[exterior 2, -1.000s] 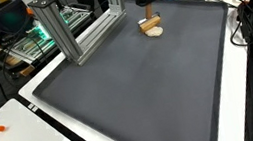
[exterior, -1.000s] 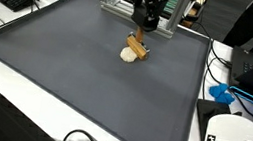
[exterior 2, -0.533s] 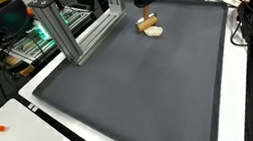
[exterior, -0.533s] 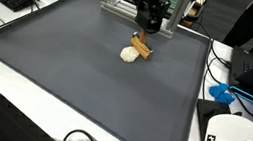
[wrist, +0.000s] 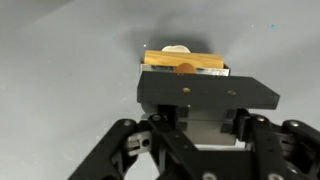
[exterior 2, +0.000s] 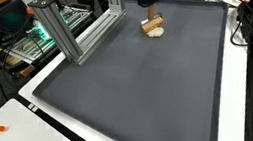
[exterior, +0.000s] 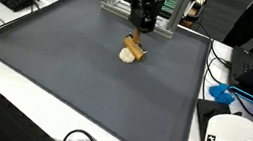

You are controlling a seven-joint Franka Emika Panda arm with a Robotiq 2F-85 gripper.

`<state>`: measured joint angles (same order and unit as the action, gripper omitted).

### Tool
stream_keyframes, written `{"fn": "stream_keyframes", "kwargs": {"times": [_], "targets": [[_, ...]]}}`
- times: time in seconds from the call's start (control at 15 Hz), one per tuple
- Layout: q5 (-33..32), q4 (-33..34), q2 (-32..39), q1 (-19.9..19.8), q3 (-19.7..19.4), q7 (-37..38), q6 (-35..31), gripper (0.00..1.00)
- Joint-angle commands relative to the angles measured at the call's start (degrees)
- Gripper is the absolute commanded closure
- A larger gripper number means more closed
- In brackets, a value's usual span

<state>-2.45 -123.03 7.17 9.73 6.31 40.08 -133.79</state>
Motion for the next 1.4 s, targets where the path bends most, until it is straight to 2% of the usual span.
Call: {"fn": "stream_keyframes", "kwargs": {"times": [0.0,0.8,1.07,1.33], "targets": [[-3.2,-0.1,1.5,0.2,-1.1,2.8,-3.1,0.65],[-7.3,-0.2,1.8,0.1,-2.8,11.4,-7.1,0.65],[-5.7,0.4,2.2,0.0,-2.8,11.8,-5.5,0.65],[-1.1,1.1,2.8,-0.4,-2.1,10.6,-3.8,0.65]]}}
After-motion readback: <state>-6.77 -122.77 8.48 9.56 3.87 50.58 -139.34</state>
